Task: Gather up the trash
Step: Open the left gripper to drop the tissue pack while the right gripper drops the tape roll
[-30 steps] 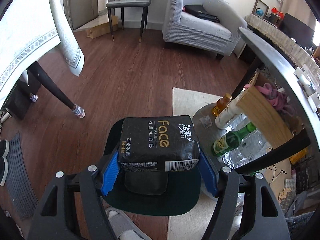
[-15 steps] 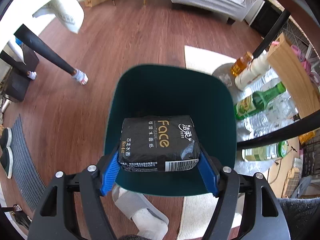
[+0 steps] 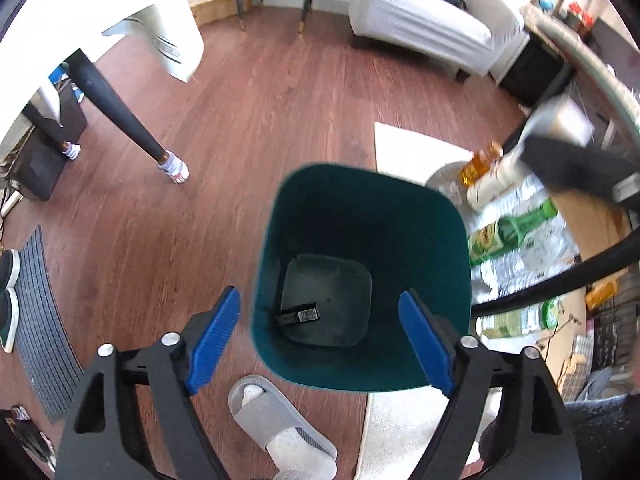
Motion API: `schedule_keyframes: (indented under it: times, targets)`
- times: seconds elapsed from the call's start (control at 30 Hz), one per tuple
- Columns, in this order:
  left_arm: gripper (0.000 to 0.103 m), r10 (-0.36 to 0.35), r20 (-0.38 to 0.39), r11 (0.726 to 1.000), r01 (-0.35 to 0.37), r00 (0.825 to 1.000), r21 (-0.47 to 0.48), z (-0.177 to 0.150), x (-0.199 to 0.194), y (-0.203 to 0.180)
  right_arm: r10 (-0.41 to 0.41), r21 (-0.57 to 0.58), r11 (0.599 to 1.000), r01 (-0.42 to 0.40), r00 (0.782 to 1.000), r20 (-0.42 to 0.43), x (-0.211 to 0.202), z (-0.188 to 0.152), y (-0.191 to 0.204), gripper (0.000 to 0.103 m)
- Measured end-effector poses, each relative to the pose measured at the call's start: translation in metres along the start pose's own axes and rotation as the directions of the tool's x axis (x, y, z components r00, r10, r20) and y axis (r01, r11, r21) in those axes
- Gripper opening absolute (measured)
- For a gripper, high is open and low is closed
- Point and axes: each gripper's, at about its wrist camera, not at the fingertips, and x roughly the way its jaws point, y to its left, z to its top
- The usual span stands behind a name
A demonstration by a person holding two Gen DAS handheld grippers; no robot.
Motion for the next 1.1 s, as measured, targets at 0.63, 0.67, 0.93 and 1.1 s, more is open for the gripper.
schedule_keyframes:
  times: [0.63,0.67,0.93,1.1]
  targets:
    - [0.041,-0.095,0.264,0.989,0.122,0.96,-0.085,0.028,-0.107,0.024,-0.069,-0.106,0.994,0.038,0.95,-0.306,0.104,-0.033,0.028,0.064]
    - [0.04,-0.097,0.277,0.988,0.125,0.956,-0.085,0.03,-0.112,0.022,-0.07,-0.114,0.993,0.035,0.943,-0.326,0.109,-0.036,0.03,0.064]
    - [0.04,-0.108,0.371,0.991,0.13,0.922,-0.036,0.034,-0.147,0.007,-0.135,-0.168,0.983,0.076,0.915,-0.38,0.122,-0.051,0.028,0.071]
    - [0.04,-0.131,0.41,0.987,0.158,0.903,-0.031,0.036,-0.16,0.001,-0.119,-0.181,0.982,0.057,0.928,-0.353,0.111,-0.05,0.025,0.071]
